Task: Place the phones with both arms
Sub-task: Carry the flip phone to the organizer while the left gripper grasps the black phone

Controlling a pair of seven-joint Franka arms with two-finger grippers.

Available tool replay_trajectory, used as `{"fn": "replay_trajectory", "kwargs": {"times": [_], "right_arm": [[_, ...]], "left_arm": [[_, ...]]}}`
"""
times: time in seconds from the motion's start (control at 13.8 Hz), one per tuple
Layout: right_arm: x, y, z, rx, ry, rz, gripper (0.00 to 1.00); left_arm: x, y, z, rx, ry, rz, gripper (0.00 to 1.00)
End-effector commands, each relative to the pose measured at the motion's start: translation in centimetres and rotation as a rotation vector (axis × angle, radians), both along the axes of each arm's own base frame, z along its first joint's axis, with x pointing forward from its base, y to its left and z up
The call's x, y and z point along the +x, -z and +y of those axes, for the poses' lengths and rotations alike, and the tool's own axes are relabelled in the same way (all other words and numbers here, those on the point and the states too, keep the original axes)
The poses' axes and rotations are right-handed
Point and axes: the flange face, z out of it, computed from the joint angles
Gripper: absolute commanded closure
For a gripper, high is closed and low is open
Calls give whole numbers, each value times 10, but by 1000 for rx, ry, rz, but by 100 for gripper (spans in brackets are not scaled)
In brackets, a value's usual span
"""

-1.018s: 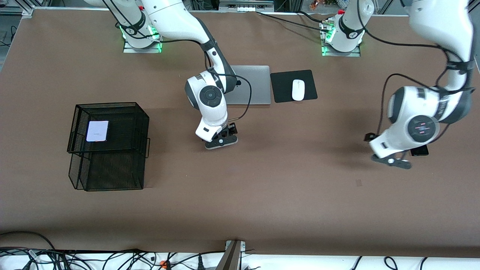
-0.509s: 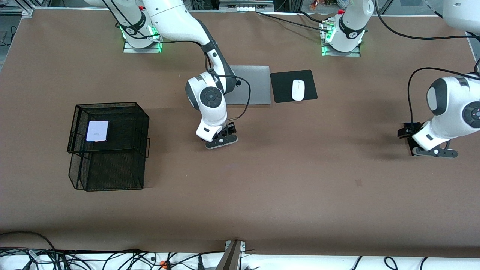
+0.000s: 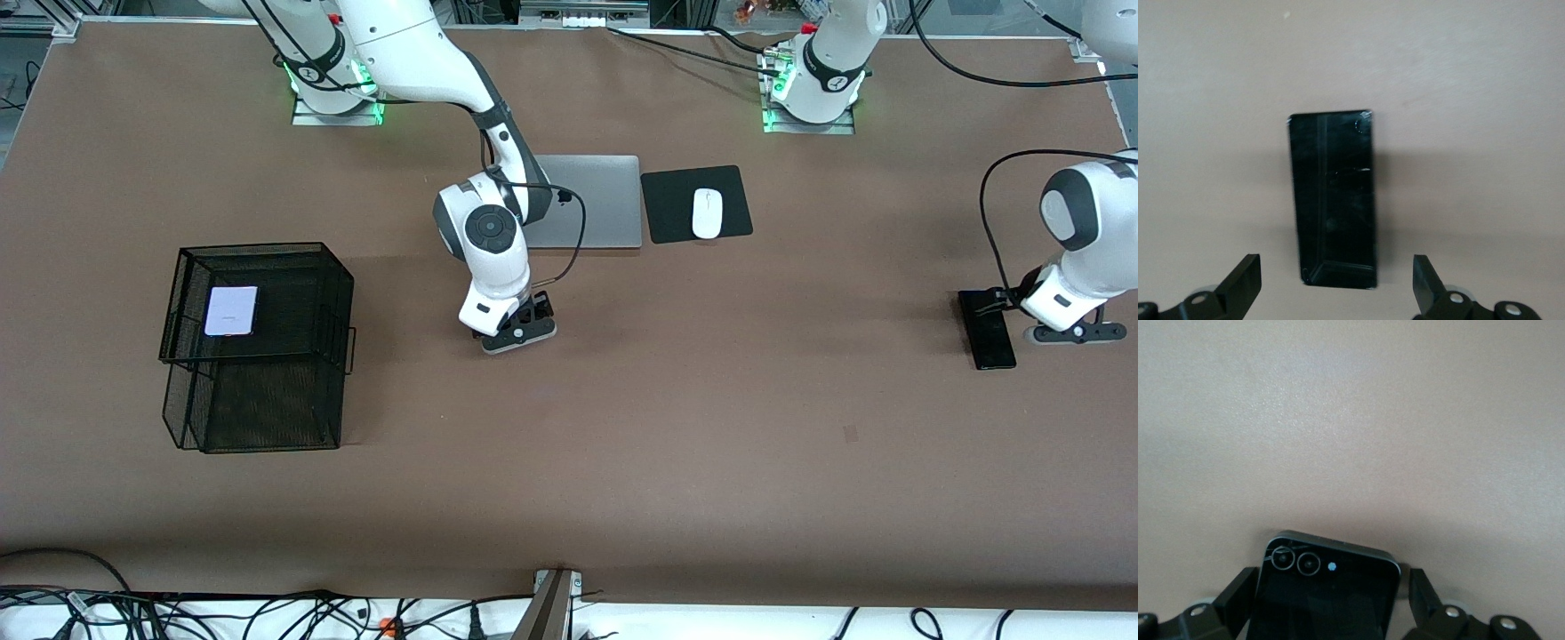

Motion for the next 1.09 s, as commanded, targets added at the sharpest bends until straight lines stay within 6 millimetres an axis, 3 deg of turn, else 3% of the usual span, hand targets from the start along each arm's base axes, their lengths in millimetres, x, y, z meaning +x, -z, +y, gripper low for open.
{"fn": "replay_trajectory", "kwargs": {"times": [0.0,0.07,0.15,0.29,0.36,0.44,0.58,0.65,0.8,0.94,1.02], "right_arm": [[-5,-5,0,18,5,0,0],[-6,-5,1,19,5,-2,2],[-11,-4,7,17,-7,1,14],[-12,-8,9,22,11,5,75],[-12,-12,9,26,7,3,94],[-11,-20,9,35,10,2,100],[-5,-48,7,44,32,17,100],[8,-69,-7,40,52,6,100],[36,-127,-44,57,118,-35,100],[70,-184,-99,70,198,-110,100],[93,-213,-136,55,237,-168,100]], "left_arm": [[-15,15,14,-28,-10,-39,0],[-18,22,21,-36,-26,-55,0],[-17,31,21,-50,-28,-72,0],[-20,49,26,-92,-50,-103,0],[-19,53,26,-110,-55,-111,0],[-19,56,27,-118,-59,-115,0],[-17,65,26,-120,-59,-128,0],[-16,68,27,-122,-59,-128,0],[-16,72,26,-125,-57,-124,0],[-17,76,26,-126,-59,-128,0],[-17,79,26,-127,-59,-129,0]]}}
